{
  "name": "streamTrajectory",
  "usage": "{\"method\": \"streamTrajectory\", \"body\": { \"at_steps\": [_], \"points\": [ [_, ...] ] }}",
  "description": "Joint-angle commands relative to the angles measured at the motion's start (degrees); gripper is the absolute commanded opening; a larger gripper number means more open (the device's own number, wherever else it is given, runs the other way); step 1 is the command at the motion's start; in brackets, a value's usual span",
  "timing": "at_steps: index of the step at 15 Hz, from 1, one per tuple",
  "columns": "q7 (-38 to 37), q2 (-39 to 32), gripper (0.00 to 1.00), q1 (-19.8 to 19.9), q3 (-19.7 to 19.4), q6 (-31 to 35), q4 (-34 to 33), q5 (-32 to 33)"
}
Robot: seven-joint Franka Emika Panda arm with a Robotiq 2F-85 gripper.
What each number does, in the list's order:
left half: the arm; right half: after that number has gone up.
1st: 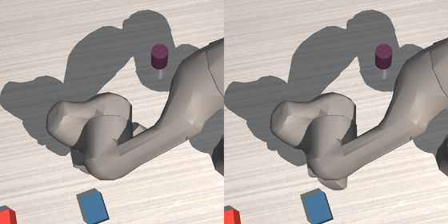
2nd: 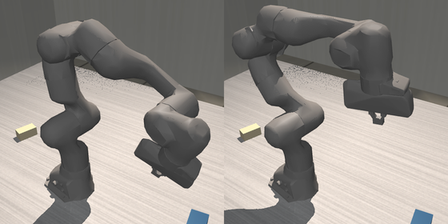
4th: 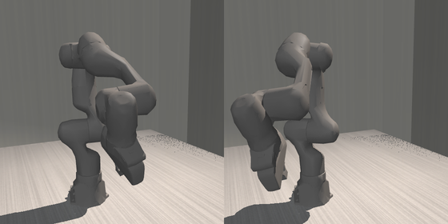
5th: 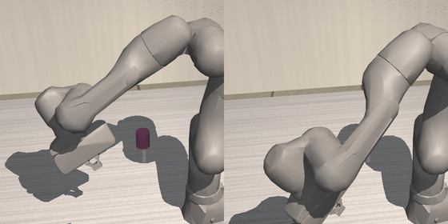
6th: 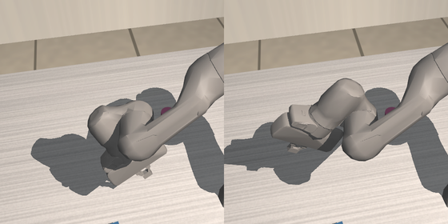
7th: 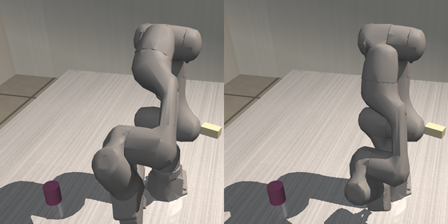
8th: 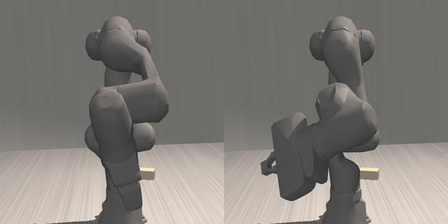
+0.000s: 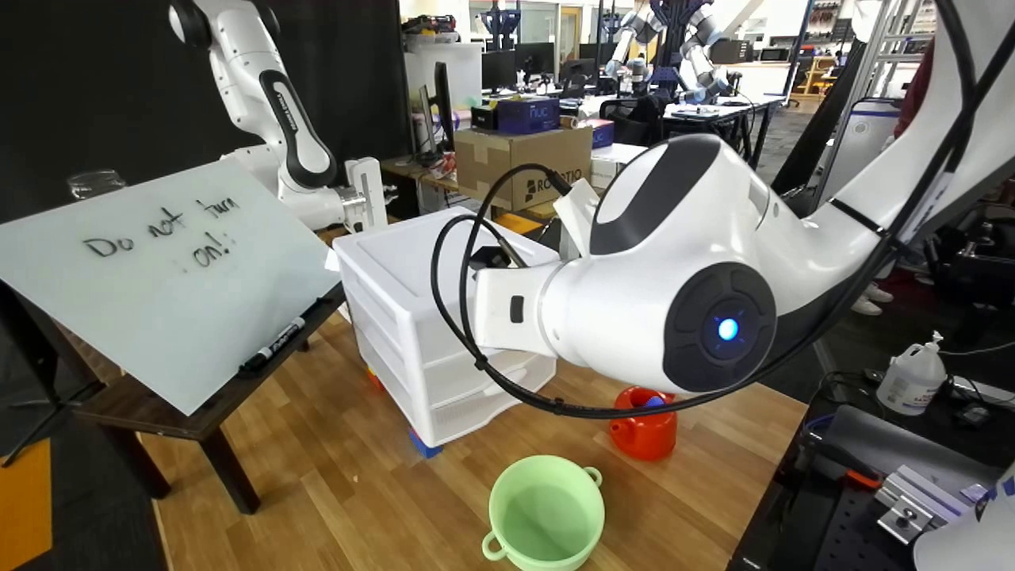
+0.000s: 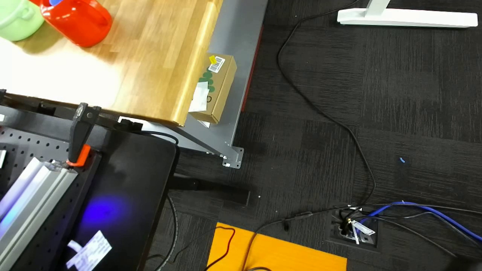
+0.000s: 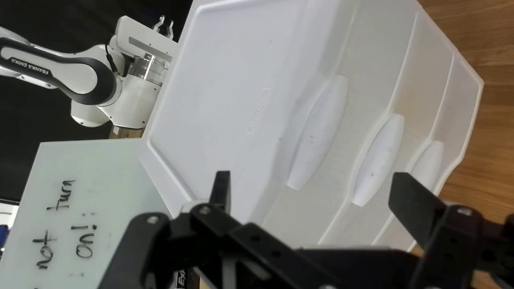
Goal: Open the top drawer
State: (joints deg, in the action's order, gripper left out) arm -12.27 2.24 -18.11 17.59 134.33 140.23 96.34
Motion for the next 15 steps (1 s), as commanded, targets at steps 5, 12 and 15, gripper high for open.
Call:
{"method": "streamTrajectory", "body": {
  "at_steps": [5,12,15],
  "points": [
    [-0.34,0.47,1.00,-0.02,0.00,0.00,0.24,-0.15],
    [-1.36,1.24,1.00,-0.99,1.02,-1.58,0.58,2.95],
    [-5.23,1.45,1.00,-1.55,1.47,-3.33,2.23,6.05]
  ]
}}
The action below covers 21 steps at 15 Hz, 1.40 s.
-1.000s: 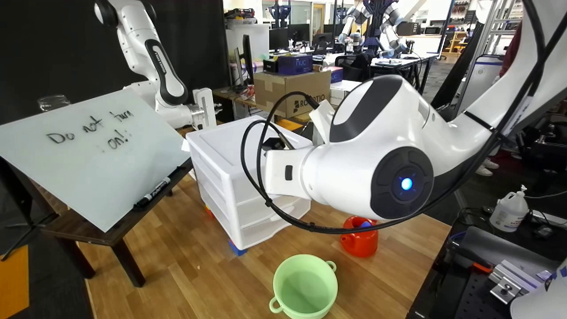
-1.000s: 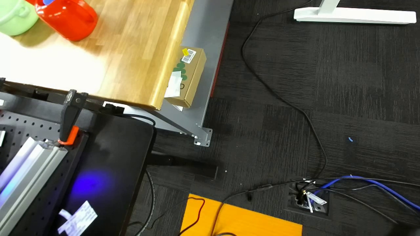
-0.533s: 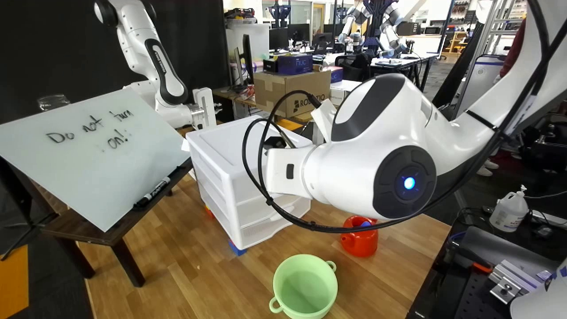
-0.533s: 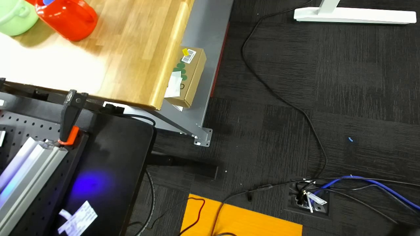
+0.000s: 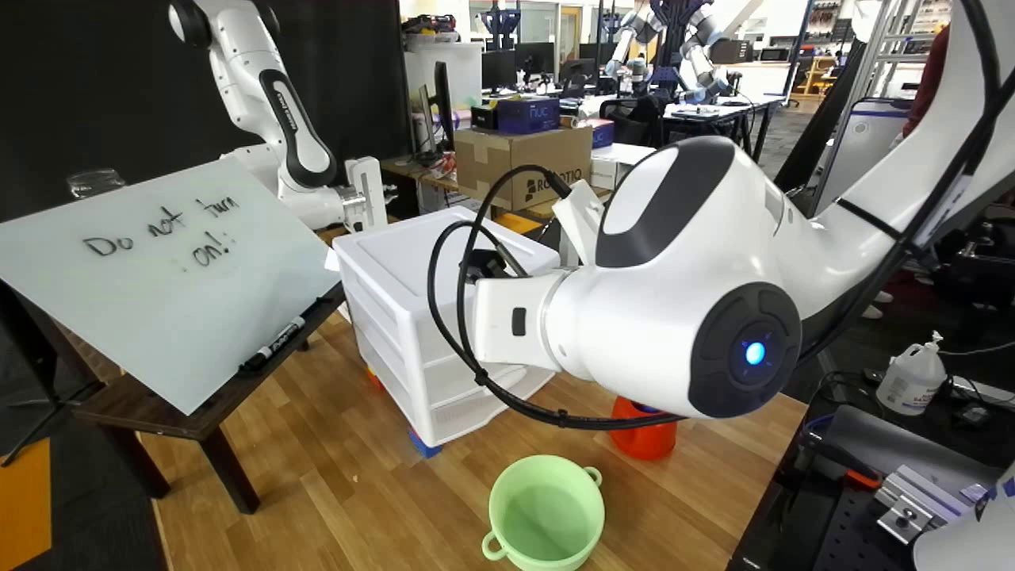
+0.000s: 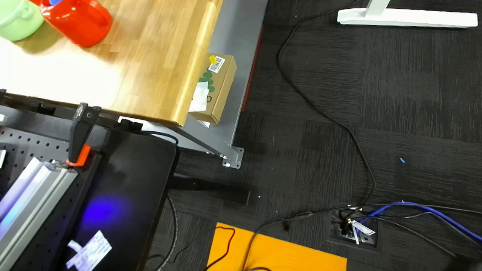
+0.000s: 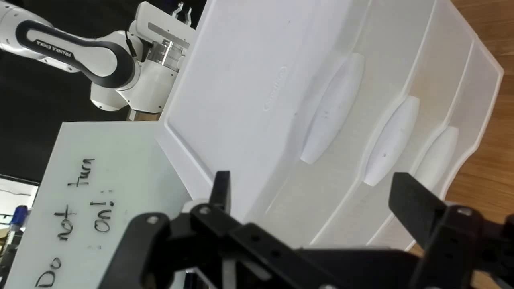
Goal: Open the top drawer
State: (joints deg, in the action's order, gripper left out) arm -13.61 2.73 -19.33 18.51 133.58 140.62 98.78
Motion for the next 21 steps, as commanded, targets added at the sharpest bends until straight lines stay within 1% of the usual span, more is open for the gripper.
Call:
{"method": "streamTrajectory", "body": {
  "at_steps": [1,4,8,9,11,21],
  "points": [
    [-5.57,1.19,1.00,-0.38,0.64,-3.84,2.75,4.57],
    [-10.81,1.60,1.00,-0.35,0.51,-6.76,5.32,6.94],
    [-16.73,0.11,1.00,-0.44,0.50,-9.08,6.15,11.47],
    [-14.10,-0.01,1.00,-0.28,0.23,-7.46,5.54,8.74],
    [-15.20,-0.10,1.00,-0.28,0.23,-7.75,5.68,9.65],
    [-15.25,-0.10,1.00,-0.31,0.25,-7.84,5.68,9.67]
  ]
}}
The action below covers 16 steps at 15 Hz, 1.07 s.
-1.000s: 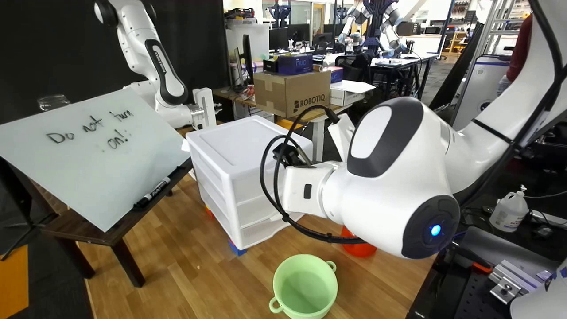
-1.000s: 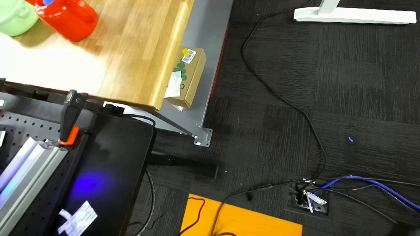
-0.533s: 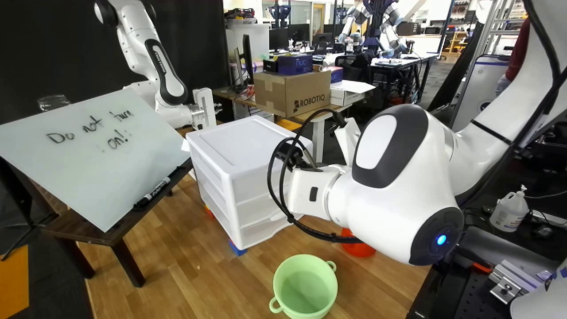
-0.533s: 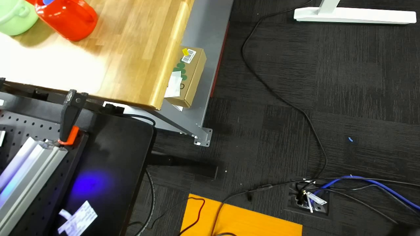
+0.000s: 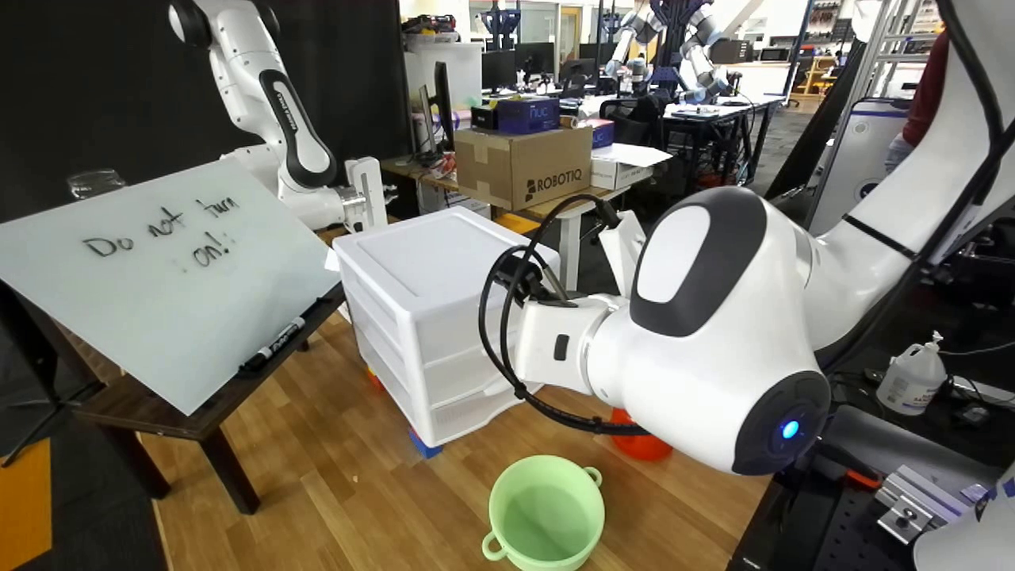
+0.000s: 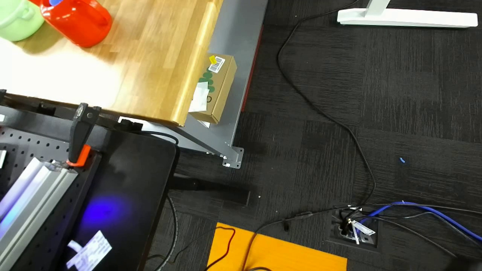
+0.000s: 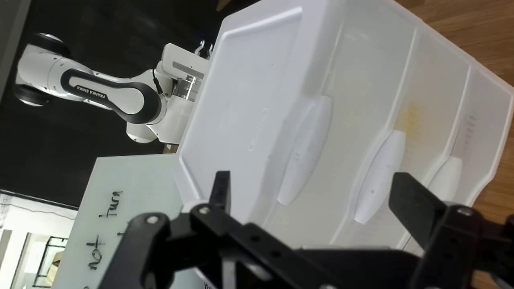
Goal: Open the top drawer
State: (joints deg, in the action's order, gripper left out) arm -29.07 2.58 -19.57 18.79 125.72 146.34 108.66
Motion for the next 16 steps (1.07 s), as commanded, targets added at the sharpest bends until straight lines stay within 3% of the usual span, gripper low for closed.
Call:
{"method": "streamTrajectory", "body": {
  "at_steps": [1,11,16],
  "points": [
    [0.21,0.06,1.00,-0.06,-0.02,0.01,-0.04,-0.21],
    [-3.44,-3.21,1.00,0.55,-0.66,-3.35,-1.57,4.06],
    [-8.46,-7.89,1.00,0.86,-0.80,-8.65,-2.26,7.36]
  ]
}}
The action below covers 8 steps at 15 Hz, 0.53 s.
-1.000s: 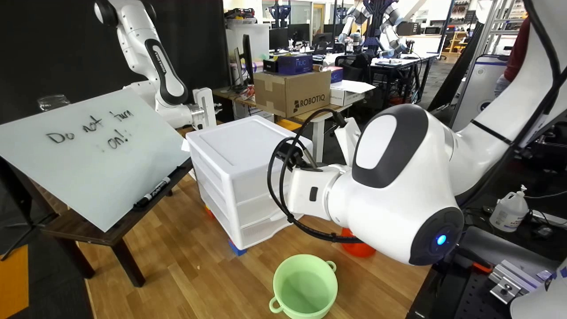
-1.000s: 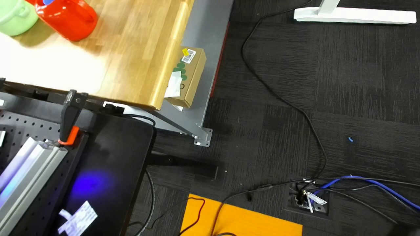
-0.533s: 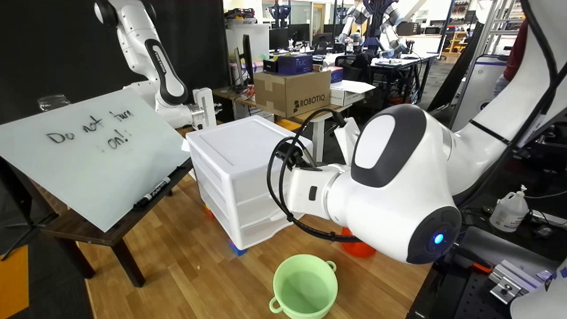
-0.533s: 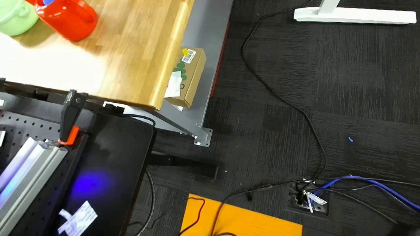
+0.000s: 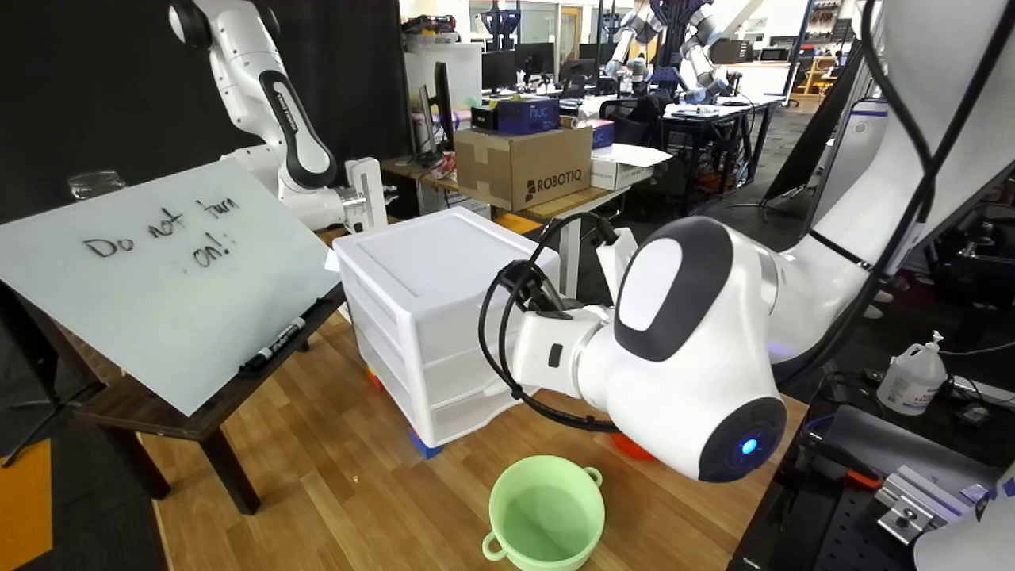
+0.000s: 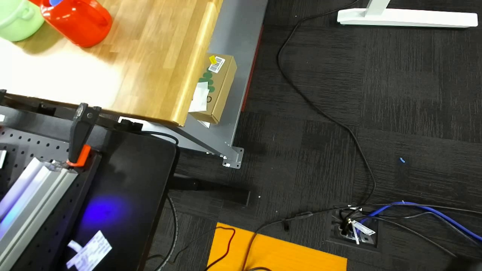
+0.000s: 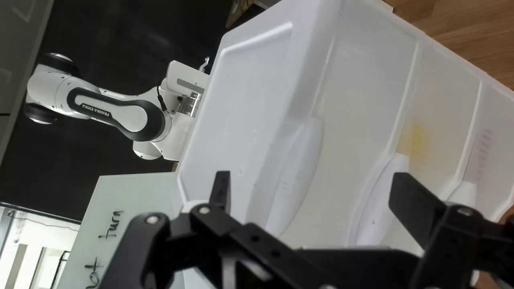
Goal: Open the top drawer
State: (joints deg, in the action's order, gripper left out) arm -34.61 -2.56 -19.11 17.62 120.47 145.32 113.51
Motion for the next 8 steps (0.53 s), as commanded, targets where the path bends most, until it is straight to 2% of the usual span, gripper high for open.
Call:
{"method": "streamTrajectory", "body": {
  "at_steps": [1,3,4,8],
  "points": [
    [-3.62,-3.60,1.00,0.33,0.50,-4.89,-1.50,2.74],
    [-4.53,-5.39,1.00,-0.04,0.94,-8.84,-2.31,2.84],
    [-3.19,-3.75,1.00,0.53,0.93,-5.92,-1.21,1.40],
    [-3.58,-5.21,1.00,0.44,1.30,-7.91,-2.16,1.58]
  ]
}}
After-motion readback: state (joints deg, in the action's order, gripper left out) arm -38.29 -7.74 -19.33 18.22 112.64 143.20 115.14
